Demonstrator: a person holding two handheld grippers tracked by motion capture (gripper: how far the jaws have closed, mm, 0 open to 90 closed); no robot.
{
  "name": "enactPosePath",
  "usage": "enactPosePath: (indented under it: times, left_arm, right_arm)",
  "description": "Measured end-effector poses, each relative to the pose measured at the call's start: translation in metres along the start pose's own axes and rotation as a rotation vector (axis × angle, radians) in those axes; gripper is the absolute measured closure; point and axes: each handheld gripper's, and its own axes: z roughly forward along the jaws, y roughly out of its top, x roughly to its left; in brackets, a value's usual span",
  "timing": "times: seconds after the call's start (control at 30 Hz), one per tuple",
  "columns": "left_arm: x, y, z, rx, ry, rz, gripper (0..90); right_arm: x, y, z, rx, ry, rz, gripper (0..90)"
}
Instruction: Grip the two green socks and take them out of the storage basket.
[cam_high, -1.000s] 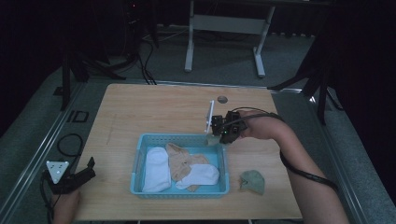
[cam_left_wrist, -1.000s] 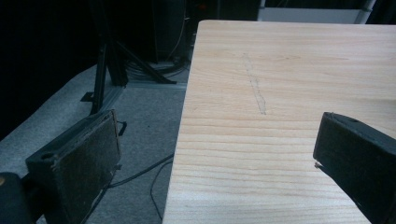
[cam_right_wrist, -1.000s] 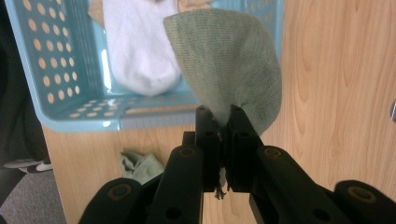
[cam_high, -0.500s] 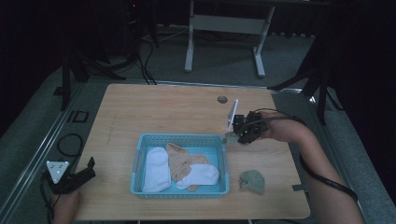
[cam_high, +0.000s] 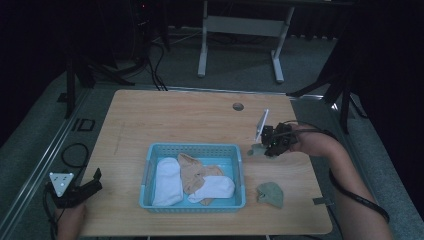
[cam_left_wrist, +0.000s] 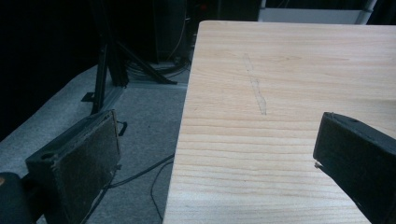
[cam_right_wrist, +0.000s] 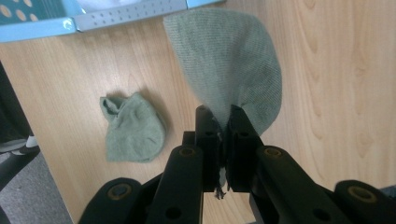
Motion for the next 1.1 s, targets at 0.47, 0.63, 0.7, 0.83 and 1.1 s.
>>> enactPosePath:
  times: [0.47, 0.63, 0.7, 0.83, 1.1]
  left_arm:
    - [0.0, 0.0, 0.0, 0.0, -0.001, 0.001, 0.7]
    - [0.0, 0.0, 0.0, 0.0, 0.003, 0.001, 0.7]
    - [0.0, 0.0, 0.0, -0.001, 0.004, 0.001, 0.7]
    - [0.0, 0.0, 0.0, 0.0, 0.004, 0.001, 0.7]
    - [0.0, 0.0, 0.0, 0.001, 0.002, 0.0, 0.7]
  right_arm:
    - [-0.021, -0.005, 0.052, 0.041, 0.024, 0.027, 85.4]
    - [-0.029, -0.008, 0.075, 0.078, -0.005, 0.047, 85.2]
    - [-0.031, -0.01, 0.085, 0.067, 0.001, 0.06, 85.2]
    - [-0.028, -0.011, 0.107, 0.081, 0.026, 0.055, 85.0]
    - [-0.019, -0.009, 0.131, 0.063, 0.077, 0.064, 84.3]
